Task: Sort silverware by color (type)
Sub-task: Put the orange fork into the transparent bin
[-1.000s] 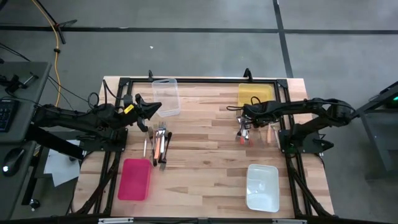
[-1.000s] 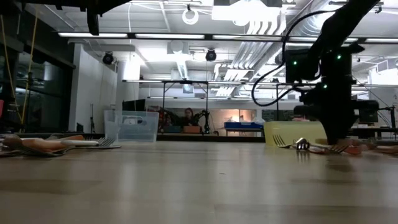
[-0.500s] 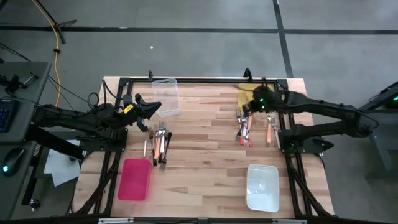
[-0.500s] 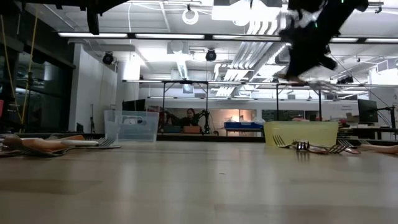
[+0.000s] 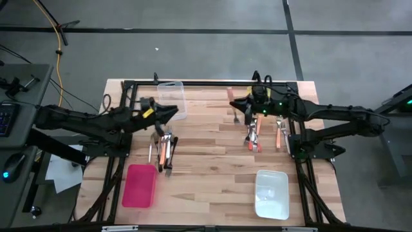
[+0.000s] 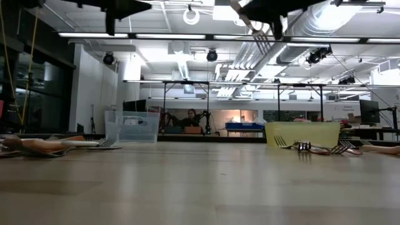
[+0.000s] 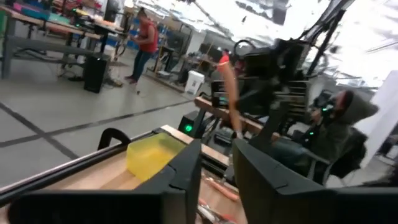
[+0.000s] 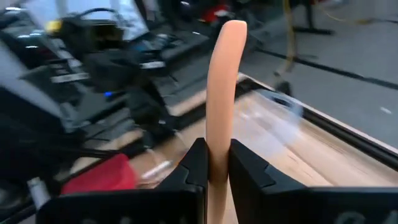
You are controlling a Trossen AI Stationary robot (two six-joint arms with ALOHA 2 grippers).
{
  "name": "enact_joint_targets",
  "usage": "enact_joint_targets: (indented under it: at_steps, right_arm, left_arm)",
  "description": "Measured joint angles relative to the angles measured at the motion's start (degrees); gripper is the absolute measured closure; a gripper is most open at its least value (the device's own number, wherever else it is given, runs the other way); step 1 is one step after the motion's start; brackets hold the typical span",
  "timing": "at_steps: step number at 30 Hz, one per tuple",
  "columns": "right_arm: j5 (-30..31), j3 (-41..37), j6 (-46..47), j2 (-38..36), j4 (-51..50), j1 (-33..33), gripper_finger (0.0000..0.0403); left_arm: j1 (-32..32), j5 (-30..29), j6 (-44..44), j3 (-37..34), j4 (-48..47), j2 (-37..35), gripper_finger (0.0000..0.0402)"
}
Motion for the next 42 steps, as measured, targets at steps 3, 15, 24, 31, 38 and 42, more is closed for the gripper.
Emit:
enact_joint_targets:
  at_steps: [3,15,24,31,38,42]
  right_arm:
    - [-0.6,0.0,-0.3,2.4,6.2,1.6,0.0379]
    - [-3.3,0.0,-1.4,9.8,24.3,3.9,0.0379]
    - [-7.4,0.0,0.4,11.9,31.7,4.1,0.0379]
    - [-7.4,0.0,-1.4,12.3,31.7,4.2,0.0379]
    - [-7.4,0.0,-1.6,12.3,31.7,4.2,0.0379]
    - [-7.3,0.0,-1.6,12.3,31.6,4.2,0.0365]
  left_arm:
    - [2.0,4.2,-0.3,3.7,-0.3,5.9,0.0282]
    - [4.7,21.6,-0.5,19.2,-0.1,25.5,0.0201]
    - [4.7,23.8,-1.0,22.4,7.8,32.9,0.0199]
    - [4.7,24.4,-1.6,22.5,12.3,35.8,0.0201]
    - [5.0,22.7,-2.1,22.5,12.8,36.3,0.027]
    - [5.1,21.6,-1.6,22.5,12.8,36.2,0.0364]
